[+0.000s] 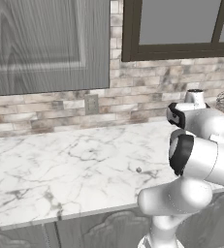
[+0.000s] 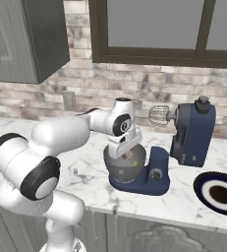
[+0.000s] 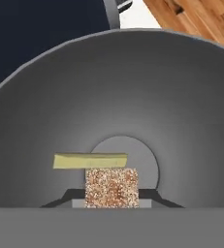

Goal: Add butter and sugar cubes to the stand mixer bowl and then turn on the stand mixer to begin making frosting.

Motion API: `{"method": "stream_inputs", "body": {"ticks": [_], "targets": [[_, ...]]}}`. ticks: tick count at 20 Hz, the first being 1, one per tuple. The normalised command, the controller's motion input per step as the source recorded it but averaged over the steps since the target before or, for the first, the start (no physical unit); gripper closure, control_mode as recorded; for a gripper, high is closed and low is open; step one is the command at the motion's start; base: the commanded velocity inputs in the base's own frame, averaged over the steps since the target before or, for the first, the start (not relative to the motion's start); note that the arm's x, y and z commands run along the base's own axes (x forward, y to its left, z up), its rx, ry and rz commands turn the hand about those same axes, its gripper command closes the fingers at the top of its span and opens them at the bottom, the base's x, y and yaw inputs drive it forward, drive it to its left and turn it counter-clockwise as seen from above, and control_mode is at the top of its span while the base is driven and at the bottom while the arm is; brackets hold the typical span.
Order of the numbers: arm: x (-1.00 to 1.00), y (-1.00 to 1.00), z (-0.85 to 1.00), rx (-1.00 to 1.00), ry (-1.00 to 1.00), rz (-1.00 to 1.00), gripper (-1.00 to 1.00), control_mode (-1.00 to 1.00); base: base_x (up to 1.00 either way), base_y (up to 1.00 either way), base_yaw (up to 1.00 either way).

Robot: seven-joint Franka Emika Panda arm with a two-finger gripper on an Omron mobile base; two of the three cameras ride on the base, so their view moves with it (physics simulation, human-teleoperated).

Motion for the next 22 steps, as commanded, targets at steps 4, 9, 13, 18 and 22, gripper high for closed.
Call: {"method": "stream_inputs", "body": {"ticks": [4, 9, 13, 18, 22], "targets": [[0.1, 0.0, -0.46, 0.04, 0.03, 0.0, 1.0, -1.0, 0.0, 0.0, 0.0], [0.01, -0.01, -0.33, 0.05, 0.01, 0.0, -1.0, -1.0, 0.0, 0.0, 0.0], [-0.19, 0.0, 0.01, 0.02, -0.05, 0.0, -1.0, -1.0, 0.0, 0.0, 0.0], [-0.36, 0.15, 0.35, 0.0, -0.09, -0.02, -1.0, -1.0, 0.0, 0.0, 0.0], [-0.27, 0.39, 0.48, 0.0, -0.06, -0.04, -1.0, -1.0, 0.0, 0.0, 0.0]]}}
